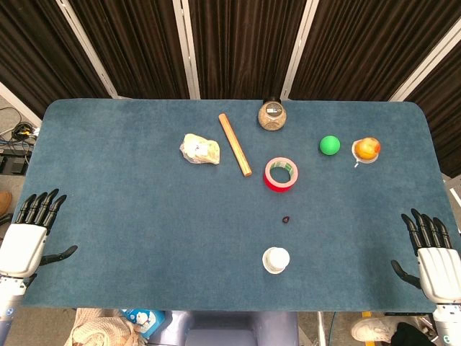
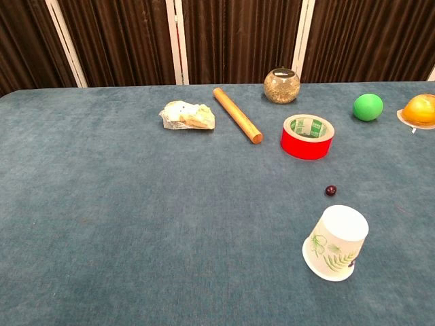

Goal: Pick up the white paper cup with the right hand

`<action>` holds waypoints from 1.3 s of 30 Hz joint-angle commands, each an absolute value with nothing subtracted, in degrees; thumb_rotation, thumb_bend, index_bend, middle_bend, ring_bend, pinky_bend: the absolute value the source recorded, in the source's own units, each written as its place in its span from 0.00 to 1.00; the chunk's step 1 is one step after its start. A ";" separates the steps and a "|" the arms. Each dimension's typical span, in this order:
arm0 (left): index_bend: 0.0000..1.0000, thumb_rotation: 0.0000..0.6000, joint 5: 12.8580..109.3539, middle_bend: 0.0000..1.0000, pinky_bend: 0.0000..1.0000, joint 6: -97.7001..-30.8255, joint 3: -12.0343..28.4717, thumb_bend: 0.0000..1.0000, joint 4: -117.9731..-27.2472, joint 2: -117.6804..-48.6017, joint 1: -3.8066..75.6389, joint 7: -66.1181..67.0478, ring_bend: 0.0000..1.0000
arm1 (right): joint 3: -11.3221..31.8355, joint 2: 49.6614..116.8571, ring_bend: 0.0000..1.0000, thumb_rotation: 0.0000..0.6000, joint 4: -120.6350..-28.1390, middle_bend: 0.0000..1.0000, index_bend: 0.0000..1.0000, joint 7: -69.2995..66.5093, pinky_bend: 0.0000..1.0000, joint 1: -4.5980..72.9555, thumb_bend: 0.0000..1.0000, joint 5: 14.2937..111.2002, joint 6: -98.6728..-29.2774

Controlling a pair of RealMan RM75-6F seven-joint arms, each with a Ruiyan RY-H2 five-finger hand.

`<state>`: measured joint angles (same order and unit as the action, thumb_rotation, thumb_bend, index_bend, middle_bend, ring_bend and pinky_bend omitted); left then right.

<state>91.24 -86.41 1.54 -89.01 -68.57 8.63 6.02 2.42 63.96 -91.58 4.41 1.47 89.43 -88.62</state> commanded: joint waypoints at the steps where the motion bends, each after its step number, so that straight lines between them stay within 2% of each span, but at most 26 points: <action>1: 0.00 1.00 91.26 0.00 0.00 -86.43 1.52 0.00 -89.02 -68.55 8.62 6.02 0.00 | 2.35 63.93 0.00 1.00 -91.60 0.00 0.00 4.40 0.04 1.48 0.25 89.48 -88.55; 12: 0.00 1.00 91.14 0.00 0.00 -86.18 1.44 0.00 -89.12 -68.42 8.60 5.98 0.00 | 1.85 63.45 0.00 1.00 -92.56 0.00 0.00 3.14 0.04 1.76 0.25 90.84 -88.38; 17: 0.00 1.00 90.80 0.00 0.00 -85.74 1.52 0.00 -89.06 -68.40 8.75 5.52 0.00 | 0.50 62.67 0.00 1.00 -93.38 0.00 0.00 0.99 0.14 3.28 0.25 95.37 -87.48; 20: 0.00 1.00 90.74 0.00 0.00 -85.55 1.52 0.00 -89.18 -68.32 8.82 5.33 0.00 | -0.53 62.03 0.04 1.00 -93.93 0.00 0.00 -0.09 0.23 4.76 0.25 98.47 -86.06; 27: 0.00 1.00 90.89 0.00 0.00 -85.31 1.41 0.00 -89.28 -68.49 8.95 5.90 0.00 | -3.45 60.25 0.04 1.00 -96.78 0.00 0.00 0.07 0.24 9.69 0.25 104.96 -78.85; 39: 0.00 1.00 90.35 0.00 0.00 -85.12 1.56 0.00 -89.30 -68.52 8.94 6.02 0.00 | -3.64 62.31 0.04 1.00 -102.58 0.00 0.00 3.57 0.24 17.52 0.25 106.27 -66.54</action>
